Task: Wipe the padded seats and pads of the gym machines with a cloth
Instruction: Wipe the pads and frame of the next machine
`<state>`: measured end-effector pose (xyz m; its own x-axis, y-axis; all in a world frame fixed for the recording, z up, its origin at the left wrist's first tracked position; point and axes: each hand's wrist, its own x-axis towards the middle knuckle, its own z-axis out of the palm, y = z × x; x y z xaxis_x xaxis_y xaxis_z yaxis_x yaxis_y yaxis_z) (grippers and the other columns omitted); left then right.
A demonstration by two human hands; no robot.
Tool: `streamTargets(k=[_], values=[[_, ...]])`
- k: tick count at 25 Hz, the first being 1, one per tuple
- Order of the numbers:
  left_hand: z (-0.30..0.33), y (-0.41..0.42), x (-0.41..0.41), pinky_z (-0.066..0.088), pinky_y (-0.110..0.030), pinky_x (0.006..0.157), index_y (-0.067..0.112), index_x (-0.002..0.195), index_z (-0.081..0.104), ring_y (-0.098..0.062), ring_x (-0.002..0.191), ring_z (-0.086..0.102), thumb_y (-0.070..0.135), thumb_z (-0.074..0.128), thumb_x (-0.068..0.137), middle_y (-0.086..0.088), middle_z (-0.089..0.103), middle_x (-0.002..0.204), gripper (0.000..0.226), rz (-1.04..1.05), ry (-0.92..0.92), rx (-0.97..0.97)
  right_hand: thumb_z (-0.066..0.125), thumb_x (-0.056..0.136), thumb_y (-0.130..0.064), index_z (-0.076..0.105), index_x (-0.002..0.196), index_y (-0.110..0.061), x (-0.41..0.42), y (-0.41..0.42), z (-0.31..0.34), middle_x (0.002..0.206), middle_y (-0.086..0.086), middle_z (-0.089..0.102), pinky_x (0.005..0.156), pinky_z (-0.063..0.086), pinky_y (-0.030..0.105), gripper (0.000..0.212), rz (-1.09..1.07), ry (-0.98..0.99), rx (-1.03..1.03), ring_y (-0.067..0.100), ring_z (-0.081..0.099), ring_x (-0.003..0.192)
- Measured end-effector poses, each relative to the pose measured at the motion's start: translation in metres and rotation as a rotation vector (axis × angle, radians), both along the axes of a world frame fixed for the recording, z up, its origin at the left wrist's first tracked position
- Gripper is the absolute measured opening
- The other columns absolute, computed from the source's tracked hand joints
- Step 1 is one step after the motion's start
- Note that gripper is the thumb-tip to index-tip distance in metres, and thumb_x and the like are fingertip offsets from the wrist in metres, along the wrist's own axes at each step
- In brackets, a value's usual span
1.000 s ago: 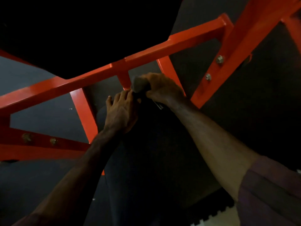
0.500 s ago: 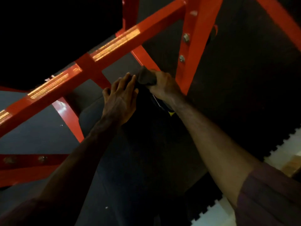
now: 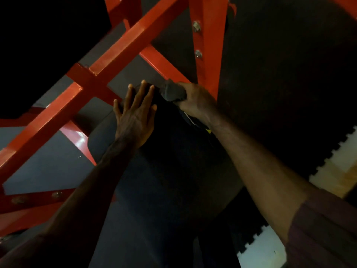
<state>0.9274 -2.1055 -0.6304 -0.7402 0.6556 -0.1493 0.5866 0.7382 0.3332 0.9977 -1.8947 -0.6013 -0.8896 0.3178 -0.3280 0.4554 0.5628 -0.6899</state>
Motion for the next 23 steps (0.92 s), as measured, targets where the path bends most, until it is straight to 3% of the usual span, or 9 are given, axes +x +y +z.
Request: streamTargets(k=[2,4,7,10,12,14,17,20,23], values=[[-0.002,0.0,0.001,0.009,-0.078,0.12,0.035,0.167,0.023,-0.03,0.164,0.002,0.044,0.035,0.112,0.007,0.01,0.177,0.057,-0.015,0.006,0.026,0.072,0.091,-0.013,0.07,0.123,-0.02,0.036,0.009,0.007,0.093,-0.013,0.06,0.066,0.037,0.013,0.033,-0.006,-0.038,0.045,0.015,0.06,0.09],[0.0,0.002,0.004,0.008,-0.081,0.118,0.036,0.166,0.027,-0.029,0.164,0.002,0.044,0.035,0.111,0.007,0.014,0.176,0.055,-0.044,0.013,0.042,0.072,0.091,-0.012,0.068,0.129,-0.02,0.079,0.019,0.016,0.098,-0.012,0.06,0.071,0.038,0.017,0.039,-0.04,-0.093,0.084,0.011,0.057,0.09],[0.002,0.005,0.012,0.005,-0.081,0.118,0.036,0.164,0.033,-0.026,0.164,0.003,0.044,0.034,0.111,0.007,0.017,0.176,0.053,-0.126,0.034,0.05,0.072,0.091,-0.012,0.069,0.125,-0.021,0.088,0.023,0.019,0.09,-0.012,0.06,0.063,0.036,0.016,0.035,-0.038,-0.125,0.109,0.007,0.053,0.076],[0.0,0.009,0.022,0.002,-0.08,0.119,0.035,0.163,0.035,-0.026,0.164,0.007,0.044,0.035,0.111,0.004,0.02,0.175,0.053,-0.158,0.067,0.056,0.072,0.09,-0.012,0.068,0.128,-0.022,0.05,0.018,0.006,0.099,-0.01,0.062,0.079,0.043,0.026,0.04,-0.021,-0.081,0.032,0.018,0.063,0.095],[-0.001,0.012,0.026,0.002,-0.079,0.12,0.034,0.163,0.035,-0.025,0.164,0.009,0.043,0.035,0.112,0.004,0.022,0.175,0.052,-0.174,0.084,0.061,0.074,0.09,-0.014,0.068,0.132,-0.019,0.052,0.02,0.004,0.107,-0.007,0.064,0.081,0.041,0.025,0.042,-0.026,-0.055,-0.007,0.02,0.064,0.104],[0.001,0.017,0.033,0.003,-0.08,0.119,0.034,0.162,0.037,-0.024,0.163,0.012,0.042,0.036,0.112,0.004,0.024,0.174,0.051,-0.222,0.096,0.067,0.075,0.09,-0.015,0.07,0.13,-0.017,0.089,0.033,0.006,0.107,-0.003,0.069,0.077,0.039,0.024,0.04,-0.063,-0.089,0.024,0.021,0.066,0.101],[0.007,0.029,0.051,0.005,-0.081,0.118,0.033,0.161,0.04,-0.023,0.163,0.016,0.039,0.039,0.113,0.004,0.028,0.173,0.049,-0.319,0.108,0.057,0.076,0.085,-0.017,0.072,0.127,-0.017,0.145,0.047,0.02,0.113,0.008,0.076,0.08,0.048,0.03,0.041,-0.129,-0.127,0.058,0.028,0.07,0.104],[0.006,0.042,0.072,0.007,-0.081,0.118,0.029,0.161,0.04,-0.024,0.162,0.02,0.038,0.039,0.112,0.002,0.032,0.171,0.05,-0.375,0.124,0.064,0.072,0.088,-0.014,0.072,0.126,-0.017,0.133,0.048,0.02,0.109,0.006,0.074,0.076,0.041,0.026,0.038,-0.07,-0.133,0.043,0.019,0.064,0.094],[0.006,0.052,0.082,0.007,-0.081,0.118,0.025,0.16,0.042,-0.024,0.161,0.021,0.038,0.038,0.112,0.001,0.034,0.17,0.05,-0.34,0.102,0.065,0.074,0.091,-0.016,0.071,0.127,-0.014,0.122,0.047,0.017,0.116,0.008,0.073,0.075,0.039,0.022,0.036,-0.068,-0.07,-0.024,0.02,0.065,0.101]])
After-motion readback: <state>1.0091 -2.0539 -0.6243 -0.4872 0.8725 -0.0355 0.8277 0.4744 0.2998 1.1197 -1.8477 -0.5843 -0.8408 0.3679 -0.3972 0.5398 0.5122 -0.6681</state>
